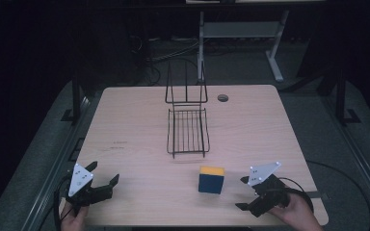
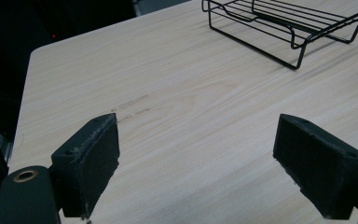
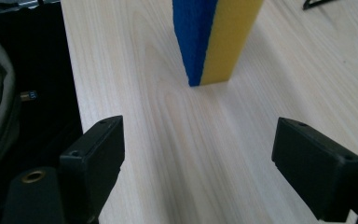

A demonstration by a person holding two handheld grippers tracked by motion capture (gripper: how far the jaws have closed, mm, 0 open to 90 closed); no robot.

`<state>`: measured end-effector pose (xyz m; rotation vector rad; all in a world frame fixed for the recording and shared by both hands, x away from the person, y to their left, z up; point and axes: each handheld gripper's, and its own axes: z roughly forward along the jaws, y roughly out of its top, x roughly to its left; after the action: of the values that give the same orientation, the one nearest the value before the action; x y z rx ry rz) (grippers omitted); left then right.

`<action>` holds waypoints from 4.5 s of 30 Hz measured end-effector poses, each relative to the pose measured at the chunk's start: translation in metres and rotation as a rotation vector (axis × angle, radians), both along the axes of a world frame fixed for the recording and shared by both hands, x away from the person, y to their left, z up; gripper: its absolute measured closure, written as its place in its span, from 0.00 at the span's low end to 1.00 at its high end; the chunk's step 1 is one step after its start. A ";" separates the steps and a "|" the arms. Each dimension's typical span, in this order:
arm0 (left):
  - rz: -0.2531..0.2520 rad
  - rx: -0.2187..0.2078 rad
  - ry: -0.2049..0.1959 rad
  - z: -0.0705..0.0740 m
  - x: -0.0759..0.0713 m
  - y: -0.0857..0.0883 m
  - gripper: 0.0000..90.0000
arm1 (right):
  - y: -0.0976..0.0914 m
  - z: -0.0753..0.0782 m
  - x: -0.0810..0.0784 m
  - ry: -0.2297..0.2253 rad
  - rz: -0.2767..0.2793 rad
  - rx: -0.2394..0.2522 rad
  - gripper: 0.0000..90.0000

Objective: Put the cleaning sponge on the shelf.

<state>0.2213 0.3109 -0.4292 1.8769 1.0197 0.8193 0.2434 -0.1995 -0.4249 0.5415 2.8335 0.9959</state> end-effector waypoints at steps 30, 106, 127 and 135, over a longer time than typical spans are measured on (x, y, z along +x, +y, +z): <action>0.006 -0.007 -0.006 0.001 -0.001 0.001 0.15 | 0.036 0.006 0.023 0.001 0.057 0.017 0.19; 0.003 -0.018 -0.005 0.002 0.000 0.001 0.15 | 0.073 0.008 0.052 0.016 0.146 -0.002 0.62; 0.004 -0.016 -0.005 0.002 0.001 0.000 0.15 | 0.080 0.002 0.051 0.034 0.168 -0.018 0.63; 0.005 -0.016 -0.005 0.002 0.000 0.001 0.15 | 0.080 -0.001 0.052 0.047 0.160 0.008 0.63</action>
<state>0.2217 0.3114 -0.4267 1.8585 1.0254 0.8159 0.2957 -0.1197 -0.4257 0.3475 2.9551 1.0323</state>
